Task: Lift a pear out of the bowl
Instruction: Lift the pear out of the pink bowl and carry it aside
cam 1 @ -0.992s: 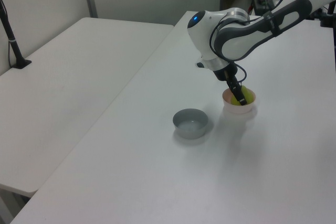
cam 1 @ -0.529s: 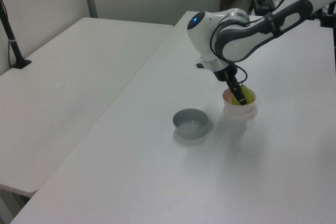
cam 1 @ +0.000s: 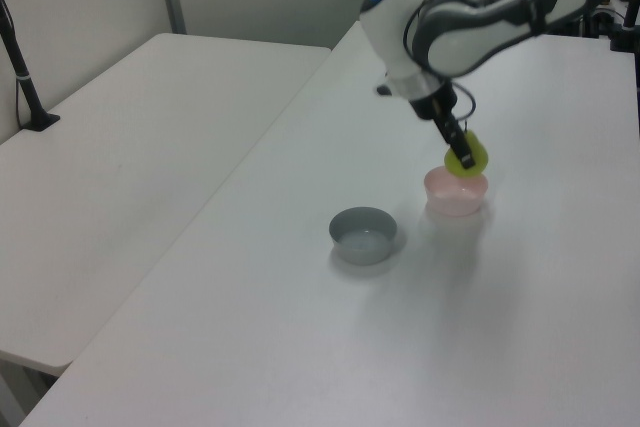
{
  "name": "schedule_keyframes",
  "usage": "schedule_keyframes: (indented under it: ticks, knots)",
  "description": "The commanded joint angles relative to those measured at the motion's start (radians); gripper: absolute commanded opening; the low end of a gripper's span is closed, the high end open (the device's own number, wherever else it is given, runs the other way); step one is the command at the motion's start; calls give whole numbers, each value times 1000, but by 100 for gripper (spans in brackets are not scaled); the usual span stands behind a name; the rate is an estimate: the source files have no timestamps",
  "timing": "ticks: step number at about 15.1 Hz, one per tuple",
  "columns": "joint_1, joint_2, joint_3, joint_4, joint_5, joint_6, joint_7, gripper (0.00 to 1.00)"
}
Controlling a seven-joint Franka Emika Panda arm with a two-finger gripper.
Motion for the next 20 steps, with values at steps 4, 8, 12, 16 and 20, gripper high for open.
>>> schedule_keyframes:
  ticks: [4,8,12,16,20]
  knots:
    - [-43,-119,-15,27,45,-131,-49,20]
    - [-167,-122,-15,73,34,-128,-78,20]
    - [-285,-113,-14,72,-27,-97,-122,20]
    - [-356,-29,-14,60,-33,21,-116,20]
    - [-368,57,-14,38,-53,136,-107,23]
